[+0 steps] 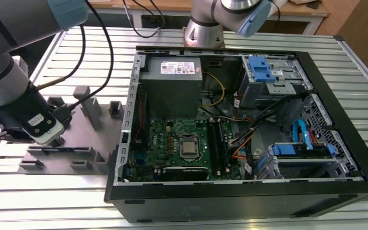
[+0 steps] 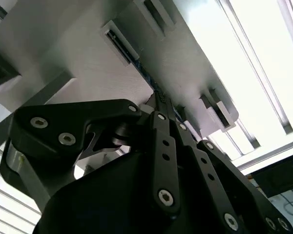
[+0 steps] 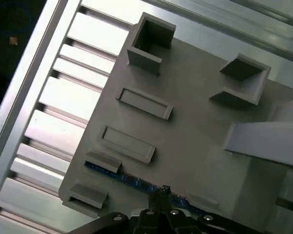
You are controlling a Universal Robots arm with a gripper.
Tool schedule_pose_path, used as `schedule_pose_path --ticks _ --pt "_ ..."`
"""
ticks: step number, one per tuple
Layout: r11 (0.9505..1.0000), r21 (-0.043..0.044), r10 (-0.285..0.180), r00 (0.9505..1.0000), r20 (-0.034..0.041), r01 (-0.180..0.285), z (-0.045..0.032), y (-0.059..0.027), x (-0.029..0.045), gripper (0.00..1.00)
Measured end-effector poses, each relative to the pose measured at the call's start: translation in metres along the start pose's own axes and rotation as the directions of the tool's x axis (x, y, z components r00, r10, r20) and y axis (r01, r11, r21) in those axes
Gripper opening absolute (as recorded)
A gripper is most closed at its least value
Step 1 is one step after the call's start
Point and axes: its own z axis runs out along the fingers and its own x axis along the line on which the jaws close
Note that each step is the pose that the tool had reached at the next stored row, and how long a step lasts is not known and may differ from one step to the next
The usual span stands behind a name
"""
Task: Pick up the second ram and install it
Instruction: 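Pick up the second ram and move it above second insertion slot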
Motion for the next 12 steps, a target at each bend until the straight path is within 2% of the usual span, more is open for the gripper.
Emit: schedule_pose_path --ticks 6,12 --pt "0.9972 -0.0021 -0.074 0.9972 -0.0032 0.074 0.0001 0.0000 0.0000 0.07" --pt "0.9895 -0.0041 -0.144 0.9895 -0.0060 0.144 0.0002 0.0000 0.0000 0.07"
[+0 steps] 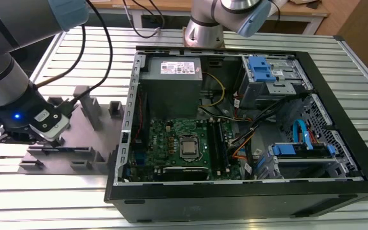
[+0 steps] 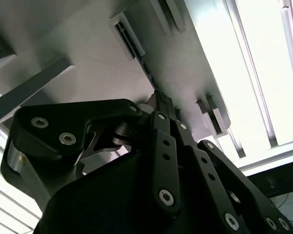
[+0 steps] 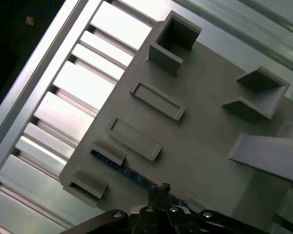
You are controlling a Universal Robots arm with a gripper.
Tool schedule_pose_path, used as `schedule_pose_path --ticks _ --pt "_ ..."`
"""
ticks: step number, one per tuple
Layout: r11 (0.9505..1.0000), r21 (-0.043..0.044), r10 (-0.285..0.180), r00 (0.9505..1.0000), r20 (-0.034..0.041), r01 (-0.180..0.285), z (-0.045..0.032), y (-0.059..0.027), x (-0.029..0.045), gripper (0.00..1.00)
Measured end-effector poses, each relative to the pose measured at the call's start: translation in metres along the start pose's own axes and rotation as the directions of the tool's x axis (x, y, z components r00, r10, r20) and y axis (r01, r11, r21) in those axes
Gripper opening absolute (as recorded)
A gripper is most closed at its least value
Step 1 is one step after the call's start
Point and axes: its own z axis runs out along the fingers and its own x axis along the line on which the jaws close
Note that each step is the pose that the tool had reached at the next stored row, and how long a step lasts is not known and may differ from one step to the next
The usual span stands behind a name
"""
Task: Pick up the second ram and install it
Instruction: 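Pick up the second ram and move it above second insertion slot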
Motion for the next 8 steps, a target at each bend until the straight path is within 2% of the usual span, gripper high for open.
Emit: schedule_pose_path --ticks 8 --pt "0.9961 -0.0024 -0.088 0.9961 -0.0037 0.088 0.0001 0.0000 0.0000 0.07"
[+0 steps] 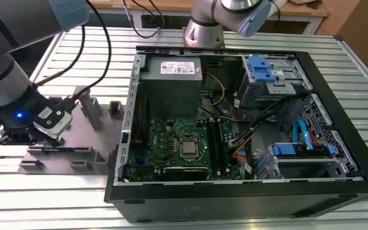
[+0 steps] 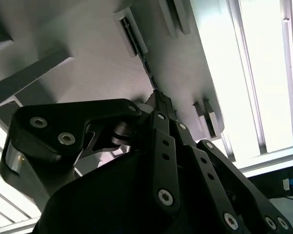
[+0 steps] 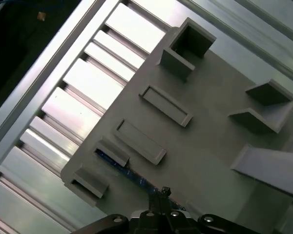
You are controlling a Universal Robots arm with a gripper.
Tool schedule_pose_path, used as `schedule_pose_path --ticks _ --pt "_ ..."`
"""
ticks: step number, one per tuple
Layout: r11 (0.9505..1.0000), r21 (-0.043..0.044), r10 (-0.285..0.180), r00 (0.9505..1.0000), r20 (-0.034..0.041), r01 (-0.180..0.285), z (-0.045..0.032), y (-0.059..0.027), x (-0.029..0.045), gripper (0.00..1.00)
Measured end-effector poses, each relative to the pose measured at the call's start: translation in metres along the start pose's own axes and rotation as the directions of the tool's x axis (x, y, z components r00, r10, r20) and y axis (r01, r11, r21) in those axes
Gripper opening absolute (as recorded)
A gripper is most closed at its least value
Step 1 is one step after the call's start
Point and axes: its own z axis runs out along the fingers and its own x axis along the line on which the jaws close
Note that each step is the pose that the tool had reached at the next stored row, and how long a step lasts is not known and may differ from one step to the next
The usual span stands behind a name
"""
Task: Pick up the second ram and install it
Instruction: 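Pick up the second ram and move it above second insertion slot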
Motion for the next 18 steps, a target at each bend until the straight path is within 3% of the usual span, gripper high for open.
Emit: schedule_pose_path --ticks 9,18 --pt "0.9952 -0.0027 -0.098 0.9952 -0.0041 0.098 0.0001 0.0000 0.0000 0.07" --pt "0.9811 -0.0058 -0.194 0.9810 -0.0079 0.194 0.0001 0.0000 0.0000 0.07"
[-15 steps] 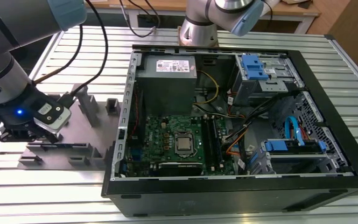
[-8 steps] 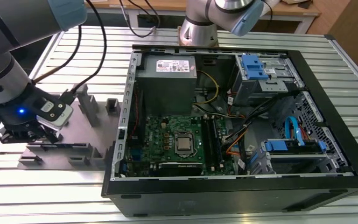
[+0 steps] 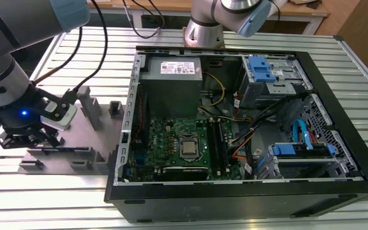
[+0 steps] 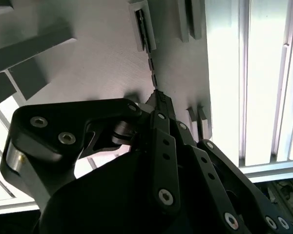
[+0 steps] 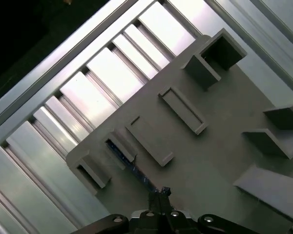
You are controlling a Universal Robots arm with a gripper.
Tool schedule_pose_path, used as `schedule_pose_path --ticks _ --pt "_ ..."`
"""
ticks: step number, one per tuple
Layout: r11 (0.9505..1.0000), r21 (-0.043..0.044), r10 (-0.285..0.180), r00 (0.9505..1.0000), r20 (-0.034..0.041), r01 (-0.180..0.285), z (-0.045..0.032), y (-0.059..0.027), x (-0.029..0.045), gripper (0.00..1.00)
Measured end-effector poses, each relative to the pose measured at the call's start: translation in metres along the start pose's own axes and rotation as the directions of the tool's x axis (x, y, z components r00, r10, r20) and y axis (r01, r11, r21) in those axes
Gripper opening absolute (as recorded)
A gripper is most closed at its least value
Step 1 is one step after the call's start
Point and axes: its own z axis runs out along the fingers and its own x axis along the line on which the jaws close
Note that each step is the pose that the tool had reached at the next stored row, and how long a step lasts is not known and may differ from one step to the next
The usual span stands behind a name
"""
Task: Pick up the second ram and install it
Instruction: 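Pick up the second ram and move it above second insertion slot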
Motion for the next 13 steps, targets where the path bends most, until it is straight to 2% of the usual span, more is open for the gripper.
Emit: schedule_pose_path --ticks 5,13 --pt "0.9987 -0.0013 -0.051 0.9987 -0.0022 0.051 0.0000 0.0000 0.0000 0.07" --pt "0.9934 -0.0032 -0.115 0.9934 -0.0048 0.115 0.0001 0.0000 0.0000 0.07"
